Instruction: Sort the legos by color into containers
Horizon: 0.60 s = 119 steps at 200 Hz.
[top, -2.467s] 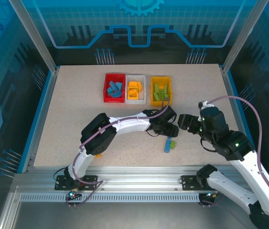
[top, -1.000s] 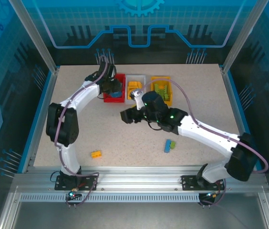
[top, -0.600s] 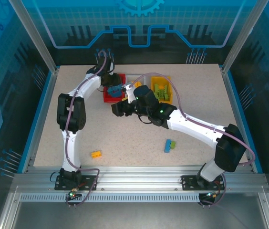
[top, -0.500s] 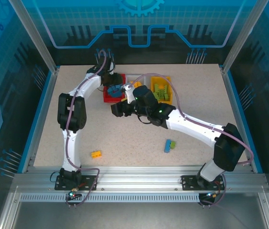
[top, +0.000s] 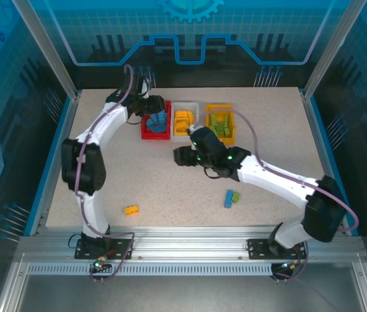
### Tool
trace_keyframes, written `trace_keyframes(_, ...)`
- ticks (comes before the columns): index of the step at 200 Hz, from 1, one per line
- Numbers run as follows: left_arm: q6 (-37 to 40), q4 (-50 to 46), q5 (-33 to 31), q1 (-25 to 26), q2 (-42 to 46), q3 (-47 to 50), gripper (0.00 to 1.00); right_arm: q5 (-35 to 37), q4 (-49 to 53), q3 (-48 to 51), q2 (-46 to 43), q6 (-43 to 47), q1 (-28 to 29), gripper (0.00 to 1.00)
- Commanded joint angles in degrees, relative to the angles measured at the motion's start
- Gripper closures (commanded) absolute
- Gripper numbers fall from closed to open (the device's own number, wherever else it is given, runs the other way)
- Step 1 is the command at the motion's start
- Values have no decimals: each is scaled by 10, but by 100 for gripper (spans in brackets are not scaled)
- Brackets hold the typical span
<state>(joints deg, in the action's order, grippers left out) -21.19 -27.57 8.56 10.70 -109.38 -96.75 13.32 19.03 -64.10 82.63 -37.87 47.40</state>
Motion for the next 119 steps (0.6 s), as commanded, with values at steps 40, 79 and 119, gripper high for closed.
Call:
trace_keyframes(40, -85, 93, 35, 173, 232, 251, 44, 40, 351, 162, -159, -253, -97, 41)
trace_keyframes(79, -151, 126, -12, 297, 304, 373, 44, 2, 400, 205, -182, -264, -81, 40)
trace_keyframes(119, -190, 132, -37, 345, 348, 423, 44, -23, 342, 246, -149, -262, -61, 40)
